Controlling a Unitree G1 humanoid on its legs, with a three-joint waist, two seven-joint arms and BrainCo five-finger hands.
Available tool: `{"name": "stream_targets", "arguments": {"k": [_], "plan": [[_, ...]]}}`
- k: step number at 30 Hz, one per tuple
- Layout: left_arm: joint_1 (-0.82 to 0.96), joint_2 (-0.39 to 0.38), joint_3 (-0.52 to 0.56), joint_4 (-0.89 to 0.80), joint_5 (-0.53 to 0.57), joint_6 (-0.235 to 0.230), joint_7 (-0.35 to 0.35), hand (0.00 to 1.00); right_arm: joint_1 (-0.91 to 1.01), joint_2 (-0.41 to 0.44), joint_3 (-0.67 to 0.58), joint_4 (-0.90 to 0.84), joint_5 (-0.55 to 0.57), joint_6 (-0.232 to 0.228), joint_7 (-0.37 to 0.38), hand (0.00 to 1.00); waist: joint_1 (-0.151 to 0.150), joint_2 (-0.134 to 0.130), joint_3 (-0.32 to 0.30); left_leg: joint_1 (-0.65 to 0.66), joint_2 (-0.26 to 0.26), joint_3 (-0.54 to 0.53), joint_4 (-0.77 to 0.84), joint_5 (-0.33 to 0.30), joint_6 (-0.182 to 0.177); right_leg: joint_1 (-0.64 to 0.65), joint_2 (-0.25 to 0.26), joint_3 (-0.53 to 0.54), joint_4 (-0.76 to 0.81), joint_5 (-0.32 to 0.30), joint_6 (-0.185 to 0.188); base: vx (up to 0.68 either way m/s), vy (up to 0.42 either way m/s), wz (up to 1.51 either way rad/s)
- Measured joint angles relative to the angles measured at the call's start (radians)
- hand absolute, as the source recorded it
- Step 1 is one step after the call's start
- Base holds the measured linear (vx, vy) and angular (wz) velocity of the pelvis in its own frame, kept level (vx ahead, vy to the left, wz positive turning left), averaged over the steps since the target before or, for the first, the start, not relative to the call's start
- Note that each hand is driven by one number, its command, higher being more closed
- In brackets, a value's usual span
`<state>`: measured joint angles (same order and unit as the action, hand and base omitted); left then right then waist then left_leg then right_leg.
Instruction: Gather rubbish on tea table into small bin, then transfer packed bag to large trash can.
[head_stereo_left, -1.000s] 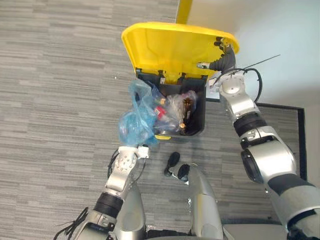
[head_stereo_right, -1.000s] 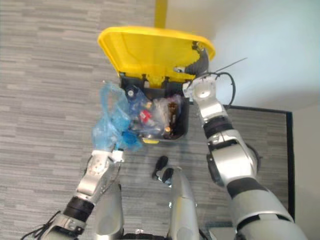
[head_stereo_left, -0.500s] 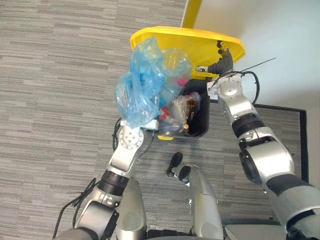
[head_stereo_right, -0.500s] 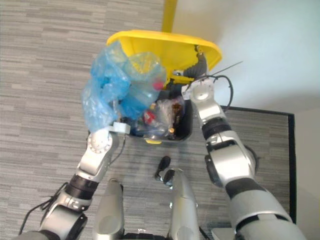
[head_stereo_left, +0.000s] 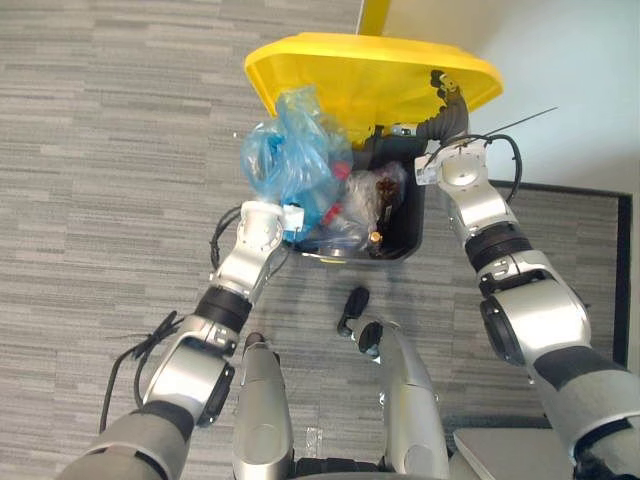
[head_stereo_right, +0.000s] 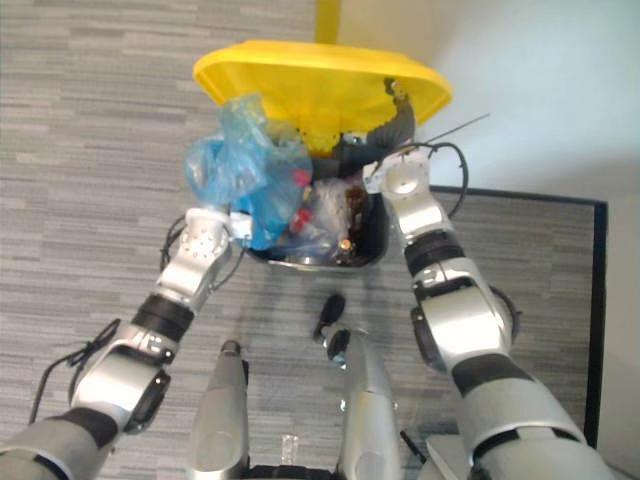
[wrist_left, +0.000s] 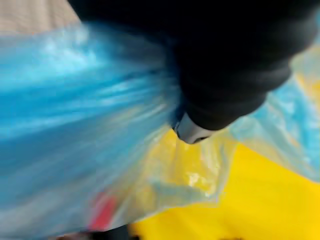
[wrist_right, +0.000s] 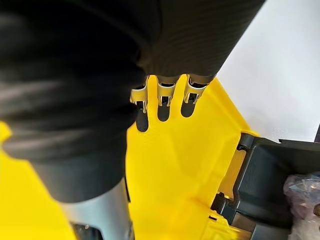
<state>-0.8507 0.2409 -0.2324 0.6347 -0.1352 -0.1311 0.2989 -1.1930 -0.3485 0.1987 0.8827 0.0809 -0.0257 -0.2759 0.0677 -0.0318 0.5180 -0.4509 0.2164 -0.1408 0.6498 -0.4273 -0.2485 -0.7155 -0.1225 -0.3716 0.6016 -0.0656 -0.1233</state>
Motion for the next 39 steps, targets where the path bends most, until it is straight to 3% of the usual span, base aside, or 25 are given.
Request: {"name": "stream_targets", "arguments": {"k": [8, 9, 18, 24, 30, 34, 39], "plan": [[0.003, -0.055, 0.009, 0.132, 0.1, 0.033, -0.027, 1.0, 0.002, 0.016, 0.003, -0.1, 0.008, 0.004, -0.004, 0.0, -0.014, 0.0, 0.003, -0.039, 0.022, 0.023, 0.034, -0.005, -0.002, -0.031, 0.006, 0.0, -0.002, 0.005, -0.003, 0.01, 0.005, -0.03], [0.008, -0.063, 0.009, 0.151, 0.133, 0.042, -0.037, 0.0, 0.002, 0.025, 0.003, -0.122, 0.008, 0.004, -0.007, 0.0, -0.013, 0.0, 0.003, -0.048, 0.025, 0.024, 0.038, -0.009, -0.006, -0.039, 0.007, -0.001, -0.002, 0.006, -0.002, -0.03, 0.002, -0.05], [0.018, -0.111, 0.018, 0.183, 0.383, 0.115, -0.067, 0.0, 0.002, 0.112, 0.011, -0.283, 0.045, 0.001, -0.011, 0.0, -0.02, -0.001, 0.003, -0.129, 0.045, 0.022, 0.088, -0.017, -0.01, -0.096, 0.019, -0.014, 0.0, 0.016, -0.009, -0.03, -0.001, -0.03], [0.017, -0.139, 0.04, 0.181, 0.53, 0.163, -0.062, 0.0, 0.002, 0.112, 0.024, -0.37, 0.048, -0.01, -0.01, 0.0, -0.021, -0.004, 0.001, -0.141, 0.047, 0.023, 0.086, -0.017, -0.011, -0.106, 0.016, -0.019, 0.0, 0.018, -0.012, -0.01, 0.0, 0.0], [0.015, -0.138, 0.049, 0.14, 0.565, 0.18, -0.057, 0.0, 0.011, 0.11, 0.043, -0.433, 0.046, -0.012, -0.007, 0.0, -0.027, -0.005, -0.001, -0.123, 0.037, 0.024, 0.074, -0.012, -0.015, -0.087, 0.0, -0.022, 0.0, 0.018, -0.012, -0.02, 0.034, 0.06], [0.02, -0.129, 0.05, 0.076, 0.556, 0.179, -0.031, 0.0, 0.084, 0.111, 0.045, -0.433, 0.036, -0.01, 0.001, 0.0, -0.02, -0.041, -0.032, -0.105, 0.035, 0.03, 0.054, -0.002, -0.013, -0.066, -0.006, -0.025, -0.012, 0.018, -0.012, -0.02, 0.017, 0.06], [0.056, -0.126, 0.055, 0.021, 0.517, 0.178, -0.01, 0.0, 0.139, 0.111, 0.049, -0.433, 0.022, -0.009, 0.01, 0.0, -0.009, -0.048, -0.052, -0.087, 0.031, 0.033, 0.053, 0.001, -0.01, -0.048, -0.011, -0.027, -0.012, 0.019, -0.011, -0.01, 0.008, 0.02]]}}
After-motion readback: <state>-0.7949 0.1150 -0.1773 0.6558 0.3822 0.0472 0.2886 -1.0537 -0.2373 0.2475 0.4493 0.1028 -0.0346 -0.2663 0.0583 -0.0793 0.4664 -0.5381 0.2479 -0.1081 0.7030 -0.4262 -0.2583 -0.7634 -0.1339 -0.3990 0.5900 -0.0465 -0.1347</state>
